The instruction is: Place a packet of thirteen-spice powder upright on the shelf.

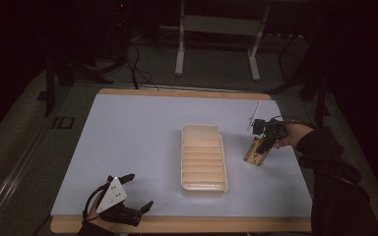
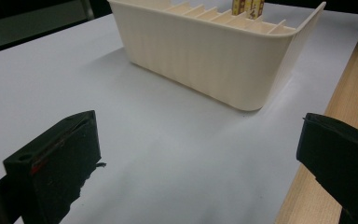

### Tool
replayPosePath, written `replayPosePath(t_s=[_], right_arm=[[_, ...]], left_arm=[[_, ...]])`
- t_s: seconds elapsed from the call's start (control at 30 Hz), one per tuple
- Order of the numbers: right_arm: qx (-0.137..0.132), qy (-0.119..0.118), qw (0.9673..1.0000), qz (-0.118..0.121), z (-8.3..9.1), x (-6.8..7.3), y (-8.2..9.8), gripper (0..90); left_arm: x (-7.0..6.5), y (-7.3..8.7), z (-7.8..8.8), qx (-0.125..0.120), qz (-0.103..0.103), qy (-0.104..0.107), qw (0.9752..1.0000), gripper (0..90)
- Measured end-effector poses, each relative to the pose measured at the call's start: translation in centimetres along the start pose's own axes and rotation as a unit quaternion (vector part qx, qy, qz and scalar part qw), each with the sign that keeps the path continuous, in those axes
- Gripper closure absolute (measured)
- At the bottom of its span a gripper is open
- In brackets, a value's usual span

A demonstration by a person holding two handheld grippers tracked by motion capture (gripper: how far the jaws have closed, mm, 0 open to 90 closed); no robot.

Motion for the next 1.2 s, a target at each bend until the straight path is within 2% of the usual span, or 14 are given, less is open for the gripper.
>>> replayPosePath(t_s=[0.03, 0.07, 0.1, 0.13, 0.17, 0.23, 0.57, 0.8, 0.87, 0.93, 1.2], right_arm=[[-0.002, 0.006, 0.9997, 0.022, 0.0, 0.1, 0.1, 67.2], [-0.002, 0.006, 0.9997, 0.022, 0.0, 0.1, 0.1, 67.2], [-0.004, 0.016, 0.9984, 0.054, 0.1, 0.4, 0.2, 67.3], [-0.004, 0.016, 0.9984, 0.054, 0.1, 0.4, 0.2, 67.3], [-0.008, 0.017, 0.9973, 0.072, 0.2, 0.6, 0.3, 67.4], [-0.01, 0.018, 0.996, 0.087, 0.3, 0.7, 0.4, 67.4], [-0.02, 0.015, 0.9924, 0.12, 1.4, 1.7, 0.1, 67.7], [-0.039, 0.012, 0.9885, 0.145, 3.3, 2.9, -1.0, 67.9], [-0.041, 0.01, 0.9883, 0.147, 3.6, 3.2, -1.1, 67.9], [-0.046, 0.009, 0.9864, 0.158, 4.3, 3.7, -1.6, 68.0], [-0.057, 0.008, 0.9844, 0.166, 5.7, 4.7, -2.9, 67.9]], left_arm=[[0.0, 0.0, 0.0, 0.0, -0.001, 0.0, 1.0, 0.0], [0.0, 0.0, 0.0, 0.0, -0.001, 0.0, 1.0, 0.0], [0.0, 0.0, 0.0, 0.001, -0.001, 0.0, 1.0, 0.0], [0.0, 0.0, 0.0, 0.001, -0.001, 0.0, 1.0, 0.0], [0.0, 0.0, 0.0, 0.0, -0.001, 0.001, 1.0, 0.0], [0.0, 0.0, 0.0, 0.0, 0.0, 0.001, 1.0, 0.0], [-0.1, 0.0, 0.0, 0.001, -0.001, 0.002, 1.0, 0.0], [-0.1, 0.0, 0.0, 0.001, -0.001, 0.002, 1.0, 0.0], [-0.1, 0.0, -0.1, 0.001, -0.001, 0.002, 1.0, 0.0], [-0.1, 0.0, -0.1, 0.001, -0.001, 0.003, 1.0, 0.0], [-0.1, 0.0, -0.1, 0.001, -0.001, 0.004, 1.0, 0.0]])
Point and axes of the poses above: each handheld gripper's, and its own axes: z roughly backward along the jaws, y roughly out of its underside, x roughly to its left, the point moved 8 cm from there along -z, roughly forward along the jaws, and after that the axes turned 10 degrees about -z, right-handed, at the moved point
